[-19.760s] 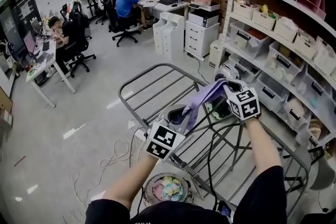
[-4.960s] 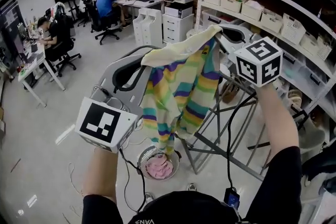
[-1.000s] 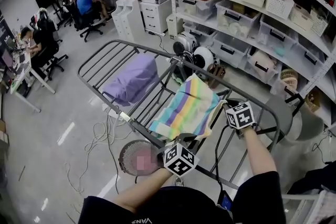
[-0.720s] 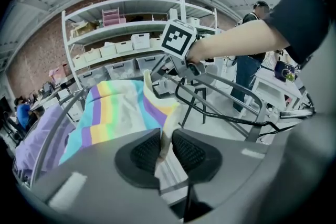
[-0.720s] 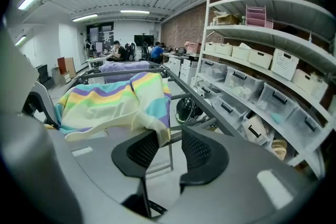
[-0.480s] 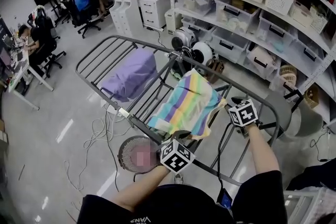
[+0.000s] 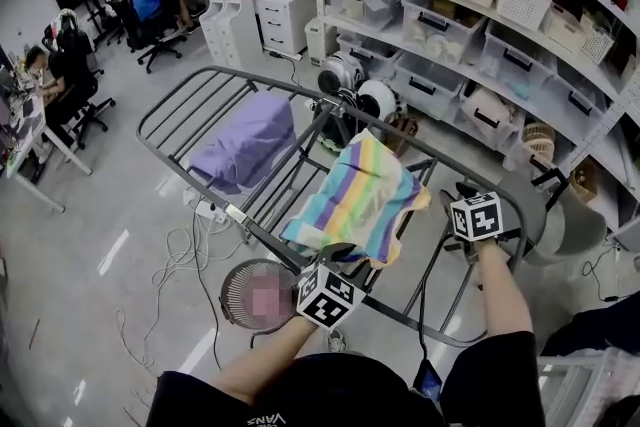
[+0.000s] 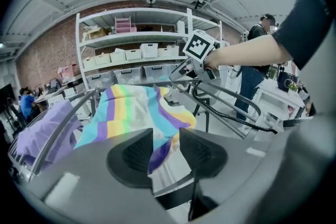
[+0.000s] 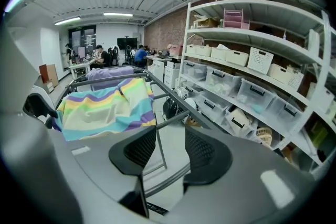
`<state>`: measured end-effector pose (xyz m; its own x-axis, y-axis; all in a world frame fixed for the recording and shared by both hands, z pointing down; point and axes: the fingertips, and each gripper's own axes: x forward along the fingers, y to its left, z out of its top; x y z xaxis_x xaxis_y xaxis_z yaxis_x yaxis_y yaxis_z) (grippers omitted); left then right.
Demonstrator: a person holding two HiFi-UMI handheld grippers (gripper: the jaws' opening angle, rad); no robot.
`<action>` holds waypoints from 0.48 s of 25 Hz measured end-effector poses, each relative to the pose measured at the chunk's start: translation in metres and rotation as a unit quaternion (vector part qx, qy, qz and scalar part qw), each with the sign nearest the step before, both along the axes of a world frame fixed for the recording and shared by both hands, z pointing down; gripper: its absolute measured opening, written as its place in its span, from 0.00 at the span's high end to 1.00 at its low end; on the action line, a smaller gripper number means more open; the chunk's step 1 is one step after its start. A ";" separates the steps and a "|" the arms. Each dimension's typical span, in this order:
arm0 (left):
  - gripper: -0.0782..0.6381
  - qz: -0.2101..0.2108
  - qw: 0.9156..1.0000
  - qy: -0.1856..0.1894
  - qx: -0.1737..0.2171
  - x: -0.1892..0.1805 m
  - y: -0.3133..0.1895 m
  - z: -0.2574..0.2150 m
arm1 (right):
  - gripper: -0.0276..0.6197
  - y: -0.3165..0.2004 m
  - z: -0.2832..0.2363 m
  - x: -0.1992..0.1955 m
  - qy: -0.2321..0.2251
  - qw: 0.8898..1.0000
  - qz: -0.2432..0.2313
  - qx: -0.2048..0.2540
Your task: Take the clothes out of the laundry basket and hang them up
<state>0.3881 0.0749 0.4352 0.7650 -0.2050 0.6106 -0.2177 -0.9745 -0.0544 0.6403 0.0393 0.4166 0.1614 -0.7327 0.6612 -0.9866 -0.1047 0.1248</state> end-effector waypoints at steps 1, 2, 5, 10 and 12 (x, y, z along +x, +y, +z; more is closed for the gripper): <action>0.71 -0.003 1.000 0.008 0.003 -0.002 -0.002 -0.003 | 0.70 -0.001 -0.004 -0.005 -0.001 1.000 0.003 0.010; 0.71 -0.006 1.000 0.016 0.007 -0.005 -0.004 -0.007 | 0.70 -0.002 -0.008 -0.012 -0.005 1.000 0.006 0.021; 0.71 -0.016 0.999 0.040 0.022 -0.019 -0.014 -0.022 | 0.70 -0.010 -0.025 -0.041 -0.018 0.998 0.006 0.061; 0.71 -0.035 0.995 0.078 0.045 -0.054 -0.033 -0.045 | 0.71 -0.024 -0.060 -0.105 -0.039 0.990 0.002 0.139; 0.71 -0.045 0.993 0.094 0.051 -0.071 -0.042 -0.053 | 0.71 -0.027 -0.075 -0.130 -0.053 0.983 0.007 0.174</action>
<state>0.3170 0.0331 0.3822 0.8395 -0.3312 0.4308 -0.3191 -0.9422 -0.1024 0.5099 0.0120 0.3420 0.1177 -0.9157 0.3841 -0.9902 -0.1375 -0.0243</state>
